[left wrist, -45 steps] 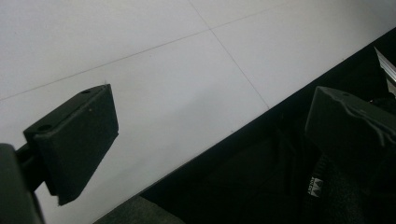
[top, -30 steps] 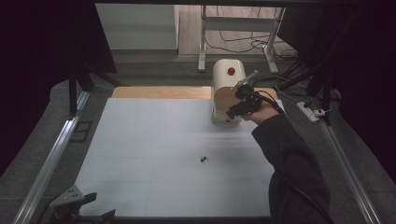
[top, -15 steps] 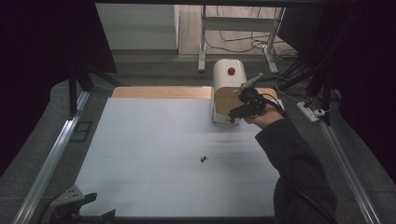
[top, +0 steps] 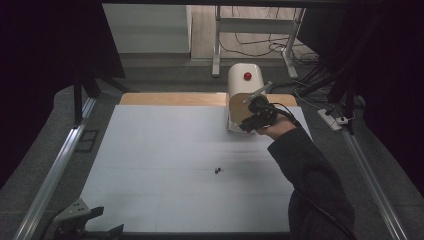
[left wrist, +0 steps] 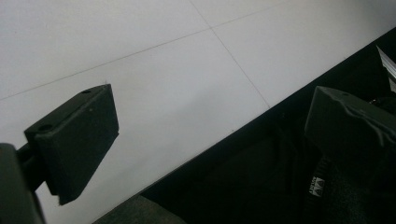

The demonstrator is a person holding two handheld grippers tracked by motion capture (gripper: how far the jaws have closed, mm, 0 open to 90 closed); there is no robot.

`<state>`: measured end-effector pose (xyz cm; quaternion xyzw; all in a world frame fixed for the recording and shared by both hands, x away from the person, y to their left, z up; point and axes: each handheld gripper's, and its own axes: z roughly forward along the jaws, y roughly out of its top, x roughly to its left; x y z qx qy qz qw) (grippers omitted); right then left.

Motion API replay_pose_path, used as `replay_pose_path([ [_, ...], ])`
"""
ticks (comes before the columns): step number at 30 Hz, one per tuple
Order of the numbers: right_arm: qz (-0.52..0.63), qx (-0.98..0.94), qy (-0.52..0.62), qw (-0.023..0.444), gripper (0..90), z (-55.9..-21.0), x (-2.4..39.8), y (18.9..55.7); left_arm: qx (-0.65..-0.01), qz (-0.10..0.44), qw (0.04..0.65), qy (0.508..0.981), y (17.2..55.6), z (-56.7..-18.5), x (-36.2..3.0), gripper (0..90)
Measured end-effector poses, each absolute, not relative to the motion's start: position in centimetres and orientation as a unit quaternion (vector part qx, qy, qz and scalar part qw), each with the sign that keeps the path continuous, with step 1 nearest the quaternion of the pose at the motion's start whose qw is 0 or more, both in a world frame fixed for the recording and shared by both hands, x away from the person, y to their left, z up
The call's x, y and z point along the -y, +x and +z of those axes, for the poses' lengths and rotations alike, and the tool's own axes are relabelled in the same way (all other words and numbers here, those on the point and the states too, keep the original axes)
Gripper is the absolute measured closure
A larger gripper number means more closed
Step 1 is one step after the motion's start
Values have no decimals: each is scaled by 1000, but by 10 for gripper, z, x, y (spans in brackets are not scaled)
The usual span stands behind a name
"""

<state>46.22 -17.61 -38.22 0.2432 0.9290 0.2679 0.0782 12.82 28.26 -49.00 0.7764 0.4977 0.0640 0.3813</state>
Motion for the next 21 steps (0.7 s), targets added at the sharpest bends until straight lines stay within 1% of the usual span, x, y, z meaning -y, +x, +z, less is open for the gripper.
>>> replay_pose_path([
  [6, 262, -934, 234, 68, 752, -385, 175, 462, -498, 64, 382, 776, 128, -490, -283, 30],
  [14, 263, -935, 230, 65, 756, -387, 178, 457, -498, 64, 381, 776, 129, -490, -282, 30],
  [20, 270, -932, 231, 71, 734, -387, 178, 455, -499, 63, 381, 776, 129, -490, -283, 30],
  [21, 275, -929, 235, 75, 702, -385, 180, 454, -499, 63, 381, 776, 129, -490, -283, 30],
])
